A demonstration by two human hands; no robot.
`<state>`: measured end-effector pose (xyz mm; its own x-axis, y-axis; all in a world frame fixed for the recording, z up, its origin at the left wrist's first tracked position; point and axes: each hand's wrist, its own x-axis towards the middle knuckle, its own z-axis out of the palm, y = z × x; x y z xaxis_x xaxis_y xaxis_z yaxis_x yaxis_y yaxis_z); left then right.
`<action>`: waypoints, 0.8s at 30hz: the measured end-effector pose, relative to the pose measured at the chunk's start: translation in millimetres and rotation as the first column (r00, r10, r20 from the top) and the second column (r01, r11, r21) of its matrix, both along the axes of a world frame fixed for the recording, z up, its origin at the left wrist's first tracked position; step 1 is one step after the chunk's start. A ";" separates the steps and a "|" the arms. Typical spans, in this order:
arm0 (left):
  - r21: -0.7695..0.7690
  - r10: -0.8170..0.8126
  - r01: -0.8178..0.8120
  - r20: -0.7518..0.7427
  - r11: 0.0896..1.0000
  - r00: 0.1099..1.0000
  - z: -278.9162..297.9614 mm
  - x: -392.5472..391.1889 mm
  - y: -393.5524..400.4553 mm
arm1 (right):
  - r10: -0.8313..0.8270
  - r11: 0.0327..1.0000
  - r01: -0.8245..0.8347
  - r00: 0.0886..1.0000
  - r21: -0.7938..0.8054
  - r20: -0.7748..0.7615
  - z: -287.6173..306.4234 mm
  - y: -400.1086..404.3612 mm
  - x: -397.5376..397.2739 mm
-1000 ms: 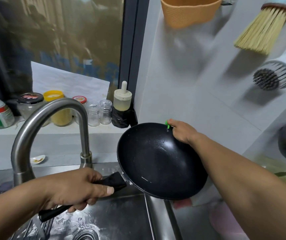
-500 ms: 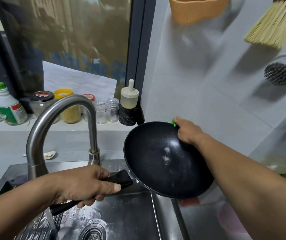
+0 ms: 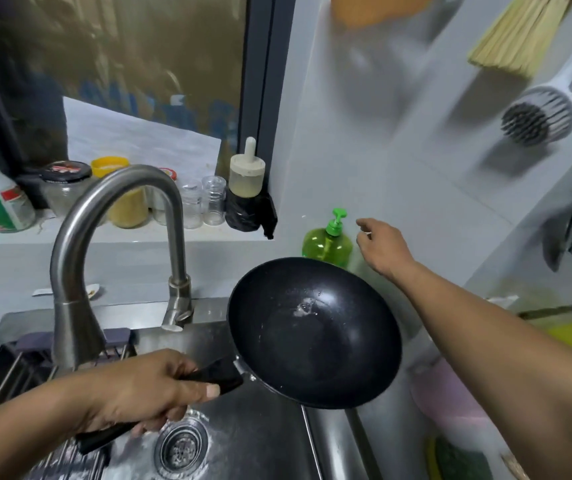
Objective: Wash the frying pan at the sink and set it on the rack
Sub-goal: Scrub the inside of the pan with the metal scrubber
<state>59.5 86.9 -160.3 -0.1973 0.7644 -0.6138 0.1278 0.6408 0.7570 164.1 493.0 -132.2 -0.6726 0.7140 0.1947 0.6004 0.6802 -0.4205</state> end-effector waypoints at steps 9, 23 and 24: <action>-0.090 -0.094 0.089 -0.053 0.992 0.994 -33.7 -5.0 -39.5 | -0.013 0.997 0.018 0.998 -0.079 0.064 -41.8 -50.2 36.4; -0.074 -0.072 0.065 -0.104 0.995 0.992 -87.3 -27.6 -106.3 | -0.063 0.990 0.099 0.951 -0.103 0.301 -166.2 -51.8 49.4; -0.049 -0.064 0.059 -0.104 0.997 0.993 -90.4 -28.6 -107.7 | -0.086 0.990 0.116 0.945 -0.080 0.316 -166.4 -46.2 47.8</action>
<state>31.0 -20.8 -250.7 -0.2163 0.7487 -0.6267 0.2455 0.6629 0.7073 211.9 446.8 -298.5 -0.6121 0.7862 -0.0851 0.7750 0.5750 -0.2622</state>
